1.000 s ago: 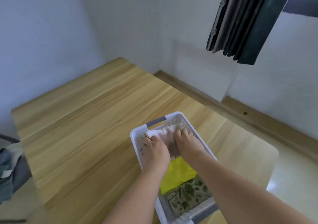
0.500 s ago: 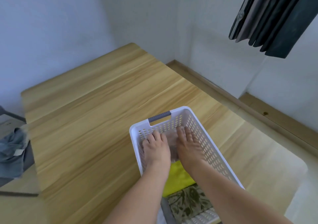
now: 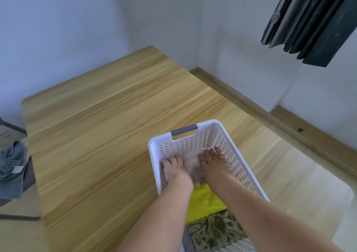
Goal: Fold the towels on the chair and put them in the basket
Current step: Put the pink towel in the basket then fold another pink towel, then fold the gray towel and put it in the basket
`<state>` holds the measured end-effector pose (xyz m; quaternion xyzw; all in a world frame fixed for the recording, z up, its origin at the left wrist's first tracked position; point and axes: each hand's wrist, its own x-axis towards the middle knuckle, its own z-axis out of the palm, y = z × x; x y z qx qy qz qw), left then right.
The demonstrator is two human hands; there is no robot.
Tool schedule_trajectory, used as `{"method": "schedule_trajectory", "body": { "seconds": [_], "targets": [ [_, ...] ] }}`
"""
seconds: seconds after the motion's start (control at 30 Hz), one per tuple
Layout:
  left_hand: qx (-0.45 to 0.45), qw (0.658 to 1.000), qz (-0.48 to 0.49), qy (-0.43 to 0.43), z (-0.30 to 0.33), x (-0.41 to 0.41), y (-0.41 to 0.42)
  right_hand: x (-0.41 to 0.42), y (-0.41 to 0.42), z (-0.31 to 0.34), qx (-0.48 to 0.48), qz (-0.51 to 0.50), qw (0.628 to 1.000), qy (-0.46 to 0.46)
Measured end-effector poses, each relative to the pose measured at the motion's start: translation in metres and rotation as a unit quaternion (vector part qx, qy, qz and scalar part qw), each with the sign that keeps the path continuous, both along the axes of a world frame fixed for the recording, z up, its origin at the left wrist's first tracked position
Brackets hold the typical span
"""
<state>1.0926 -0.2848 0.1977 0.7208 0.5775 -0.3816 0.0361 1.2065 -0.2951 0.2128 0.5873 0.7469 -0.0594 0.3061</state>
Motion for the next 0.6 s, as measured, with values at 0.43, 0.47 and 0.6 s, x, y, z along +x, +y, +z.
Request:
{"method": "schedule_trajectory", "body": {
  "seconds": [0.43,0.47,0.6],
  "targets": [
    [0.258,0.907,-0.115,-0.311,0.164,-0.104,-0.062,-0.055,-0.099,0.156,0.190,-0.137,0.942,0.239],
    [0.259,0.901,-0.121,-0.326,0.169,-0.117,-0.065,-0.068,-0.105,0.165,0.203,-0.147,0.936,0.248],
    [0.247,0.883,-0.158,-0.366,0.194,-0.170,-0.081,-0.126,-0.134,0.190,0.235,-0.192,0.912,0.278]
  ]
}}
